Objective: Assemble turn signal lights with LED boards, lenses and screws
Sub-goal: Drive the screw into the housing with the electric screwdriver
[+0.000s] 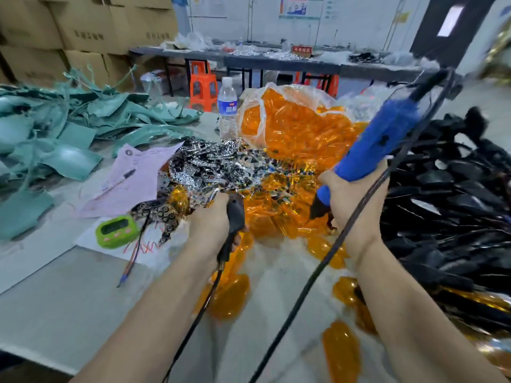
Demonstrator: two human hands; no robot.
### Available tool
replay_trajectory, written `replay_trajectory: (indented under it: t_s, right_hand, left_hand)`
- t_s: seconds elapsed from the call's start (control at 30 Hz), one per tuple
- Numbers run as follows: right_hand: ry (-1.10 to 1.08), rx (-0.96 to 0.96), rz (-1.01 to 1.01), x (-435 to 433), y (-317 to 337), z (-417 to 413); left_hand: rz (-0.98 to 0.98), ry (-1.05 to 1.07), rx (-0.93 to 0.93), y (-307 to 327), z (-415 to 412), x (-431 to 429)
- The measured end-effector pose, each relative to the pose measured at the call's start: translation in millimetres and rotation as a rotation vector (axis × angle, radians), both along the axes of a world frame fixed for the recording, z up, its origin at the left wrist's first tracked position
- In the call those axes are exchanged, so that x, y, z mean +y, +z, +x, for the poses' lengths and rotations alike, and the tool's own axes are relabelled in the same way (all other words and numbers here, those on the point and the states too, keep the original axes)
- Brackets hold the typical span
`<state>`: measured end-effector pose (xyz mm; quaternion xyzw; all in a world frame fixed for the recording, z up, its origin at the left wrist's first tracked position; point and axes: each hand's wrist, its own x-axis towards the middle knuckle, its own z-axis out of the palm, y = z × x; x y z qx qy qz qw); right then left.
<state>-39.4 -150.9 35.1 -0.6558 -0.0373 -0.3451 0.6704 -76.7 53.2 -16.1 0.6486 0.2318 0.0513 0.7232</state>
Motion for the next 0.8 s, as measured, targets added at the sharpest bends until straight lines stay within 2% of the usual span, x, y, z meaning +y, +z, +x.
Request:
replay_trajectory:
  t_s: [0.07,0.17,0.23,0.3,0.43,0.6,0.7,0.8]
  right_hand:
    - [-0.004,0.05,0.153,6.1,-6.0,-2.4]
    - [0.038,0.122,0.498,12.2,-17.0,-2.4]
    - [0.113,0.194,0.714,12.9,-22.6,-3.0]
    - [0.198,0.283,0.819,11.6,-25.0,-2.6]
    - [0.334,0.393,0.944,-0.4,-6.5,14.2]
    - [0.369,0.437,1.073,-22.6,24.0,42.1]
    - [0.405,0.446,0.96,-15.6,13.5,32.4]
    - [0.402,0.37,0.866,-2.2,-3.4,12.6]
  left_hand:
    - [0.08,0.04,0.003,-6.2,2.7,-14.7]
    - [0.252,0.101,-0.049,-20.2,0.5,-30.7]
    - [0.27,0.104,-0.079,-27.9,-2.5,-34.4]
    - [0.281,0.088,-0.094,-31.7,-3.3,-35.6]
    - [0.232,0.075,-0.084,-28.1,-0.8,-35.4]
    - [0.209,-0.005,-0.084,-27.6,3.1,-33.1]
    - [0.174,-0.024,-0.106,-26.0,7.4,-38.3]
    - [0.203,-0.003,-0.136,-30.0,11.6,-43.9]
